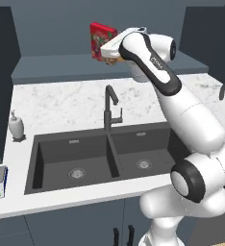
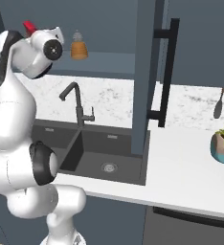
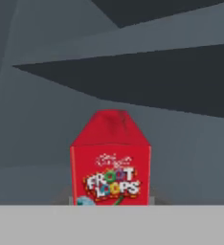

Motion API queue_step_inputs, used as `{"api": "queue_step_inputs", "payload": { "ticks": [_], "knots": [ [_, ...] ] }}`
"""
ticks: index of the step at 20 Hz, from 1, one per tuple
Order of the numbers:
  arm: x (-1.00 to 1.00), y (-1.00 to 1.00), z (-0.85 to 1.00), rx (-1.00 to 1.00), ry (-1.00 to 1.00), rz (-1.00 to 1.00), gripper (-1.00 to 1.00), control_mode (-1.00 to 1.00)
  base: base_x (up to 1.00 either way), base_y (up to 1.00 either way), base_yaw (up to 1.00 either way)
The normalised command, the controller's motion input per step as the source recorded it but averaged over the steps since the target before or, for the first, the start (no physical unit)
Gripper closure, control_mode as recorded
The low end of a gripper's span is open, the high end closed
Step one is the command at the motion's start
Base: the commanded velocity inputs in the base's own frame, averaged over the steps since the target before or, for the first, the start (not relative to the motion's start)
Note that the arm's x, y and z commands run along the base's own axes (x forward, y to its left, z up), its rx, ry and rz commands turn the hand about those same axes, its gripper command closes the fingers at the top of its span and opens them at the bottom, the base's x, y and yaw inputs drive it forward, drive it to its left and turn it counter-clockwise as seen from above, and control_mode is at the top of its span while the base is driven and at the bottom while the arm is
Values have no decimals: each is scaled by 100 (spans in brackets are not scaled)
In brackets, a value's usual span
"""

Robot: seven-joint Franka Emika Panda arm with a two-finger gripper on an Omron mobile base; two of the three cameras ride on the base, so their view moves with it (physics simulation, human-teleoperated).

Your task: Pick the cereal and place it on the digital scale for weighing, and close the cabinet.

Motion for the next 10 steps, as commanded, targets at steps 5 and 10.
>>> {"api": "queue_step_inputs", "payload": {
  "ticks": [5, 10],
  "knots": [
    [-100, -10, 3, 6, -20, -1, 100, -100, 0, 0, 0],
    [-100, -17, 12, 5, -4, -8, 100, -100, 0, 0, 0]
  ]
}}
